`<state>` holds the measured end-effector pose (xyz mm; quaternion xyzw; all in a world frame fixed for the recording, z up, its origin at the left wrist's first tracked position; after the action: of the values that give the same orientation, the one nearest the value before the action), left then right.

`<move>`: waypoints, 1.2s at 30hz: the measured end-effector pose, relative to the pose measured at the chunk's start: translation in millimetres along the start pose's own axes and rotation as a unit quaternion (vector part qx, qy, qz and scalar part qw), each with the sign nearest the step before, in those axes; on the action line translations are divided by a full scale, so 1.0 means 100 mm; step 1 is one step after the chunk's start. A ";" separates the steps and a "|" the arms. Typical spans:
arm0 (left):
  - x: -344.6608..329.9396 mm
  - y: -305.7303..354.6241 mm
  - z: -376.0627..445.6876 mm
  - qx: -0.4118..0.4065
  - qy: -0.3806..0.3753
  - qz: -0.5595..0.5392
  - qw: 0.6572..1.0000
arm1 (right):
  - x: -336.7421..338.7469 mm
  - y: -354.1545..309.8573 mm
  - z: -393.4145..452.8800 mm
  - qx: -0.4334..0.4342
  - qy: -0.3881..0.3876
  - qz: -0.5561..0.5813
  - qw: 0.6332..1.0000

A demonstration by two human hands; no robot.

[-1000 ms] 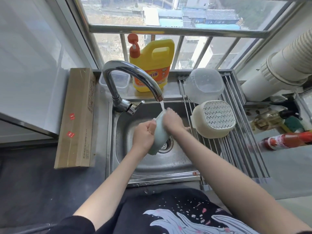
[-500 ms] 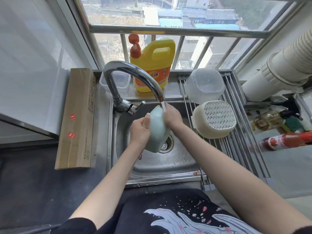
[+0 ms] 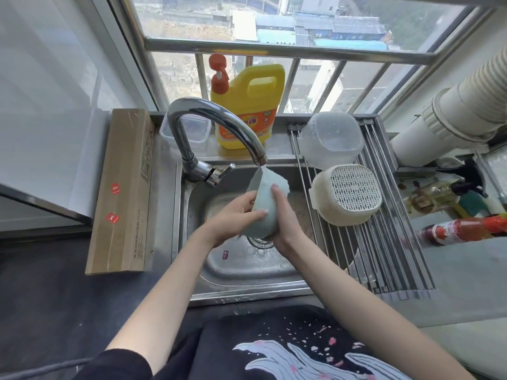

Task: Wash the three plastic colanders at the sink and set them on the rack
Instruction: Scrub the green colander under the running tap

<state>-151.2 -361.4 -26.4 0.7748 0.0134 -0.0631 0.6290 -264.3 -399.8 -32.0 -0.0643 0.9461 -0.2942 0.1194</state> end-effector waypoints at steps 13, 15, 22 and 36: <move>0.01 0.10 0.08 -0.035 0.219 0.030 0.975 | 0.17 0.22 -0.17 0.275 0.052 -0.298 0.913; 0.02 0.05 0.05 -0.050 0.226 0.064 0.971 | 0.24 0.14 -0.23 0.296 0.094 -0.288 0.906; -0.13 0.12 0.00 -0.083 0.246 0.214 0.942 | -0.14 -0.23 -0.04 0.230 0.192 -0.496 0.815; 0.00 0.07 -0.09 -0.110 0.240 0.225 0.938 | -0.21 -0.32 -0.01 0.080 0.127 -0.445 0.883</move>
<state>-150.1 -353.6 -18.1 0.6753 -0.0041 0.2703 0.6862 -242.7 -421.6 -8.6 -0.4308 0.7981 -0.3972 -0.1404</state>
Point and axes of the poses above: each hand's wrist, its own z-axis towards the middle knuckle, its own x-axis out of the back of the hand, y = z × x, the point moved 2 cm from there along z, towards the middle knuckle, and after that the axes turned 11 degrees about -x, right-handed, at the moved point
